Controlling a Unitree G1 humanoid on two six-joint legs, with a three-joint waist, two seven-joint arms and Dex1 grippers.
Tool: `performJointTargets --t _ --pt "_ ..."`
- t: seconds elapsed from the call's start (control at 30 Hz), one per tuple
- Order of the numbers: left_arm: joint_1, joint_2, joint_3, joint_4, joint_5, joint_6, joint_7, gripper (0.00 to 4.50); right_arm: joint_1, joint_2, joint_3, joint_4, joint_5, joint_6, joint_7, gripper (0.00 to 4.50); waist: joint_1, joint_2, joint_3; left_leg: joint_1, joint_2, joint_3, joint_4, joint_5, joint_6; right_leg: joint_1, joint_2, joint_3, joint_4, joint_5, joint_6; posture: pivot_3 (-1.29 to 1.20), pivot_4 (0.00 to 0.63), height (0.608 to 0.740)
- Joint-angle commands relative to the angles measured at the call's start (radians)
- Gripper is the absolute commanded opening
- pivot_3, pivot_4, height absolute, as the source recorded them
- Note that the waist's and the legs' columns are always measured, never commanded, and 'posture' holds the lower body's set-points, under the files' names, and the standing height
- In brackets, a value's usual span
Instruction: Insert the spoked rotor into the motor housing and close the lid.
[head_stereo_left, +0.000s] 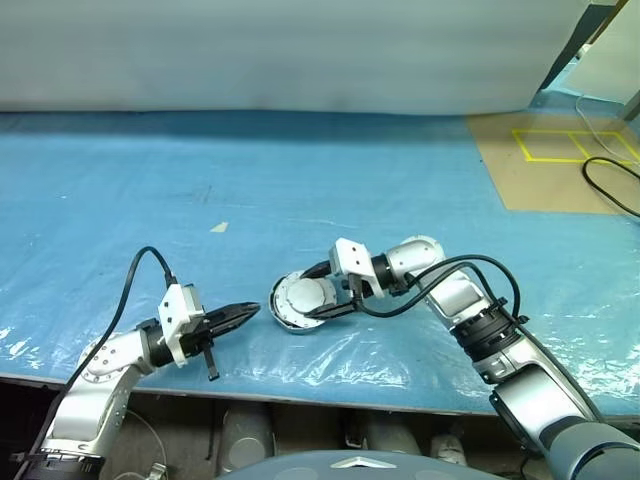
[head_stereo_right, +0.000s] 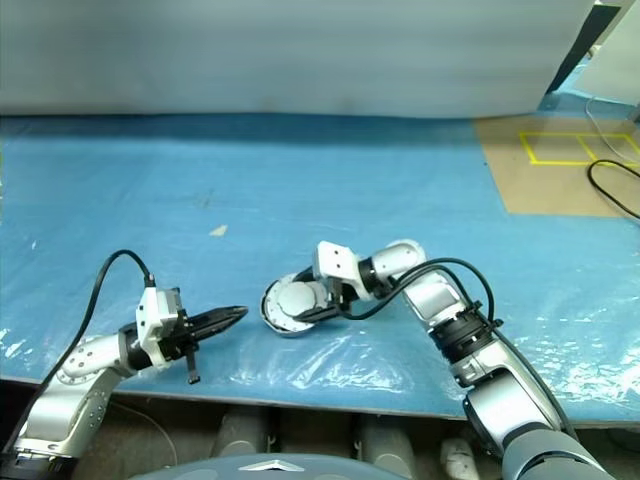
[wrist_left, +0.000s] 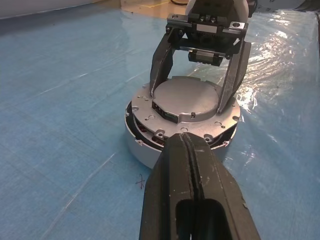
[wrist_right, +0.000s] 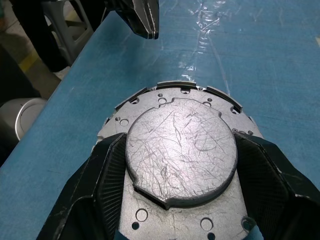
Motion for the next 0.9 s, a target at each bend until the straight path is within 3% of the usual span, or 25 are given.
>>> performJointTargets --t 0.03,0.43,0.9 --pt "-0.001 -0.002 0.002 -0.021 -0.003 -0.014 0.001 0.00 0.015 -0.004 0.014 -0.005 -0.030 -0.006 -0.014 2.96 0.000 0.000 0.000 0.000 0.000 0.000 0.000 0.000 0.000 0.000 0.000 0.000 0.000 0.000 0.000 0.00 0.150 0.740" --pt "-0.014 0.000 -0.007 -0.031 -0.001 0.000 0.013 0.00 -0.034 0.053 -0.049 -0.032 0.062 0.098 -0.023 2.96 -0.001 0.000 0.000 0.001 0.000 0.000 0.000 0.000 0.000 0.000 0.000 0.000 0.000 0.000 0.000 0.00 0.150 0.740" --pt "-0.012 -0.003 -0.005 -0.031 0.003 -0.005 0.018 0.00 -0.012 0.053 0.018 0.061 -0.041 -0.014 -0.027 2.96 -0.002 0.000 0.000 -0.001 0.000 0.000 -0.001 0.000 0.000 -0.001 0.000 0.000 0.000 0.000 0.000 0.00 0.150 0.740"
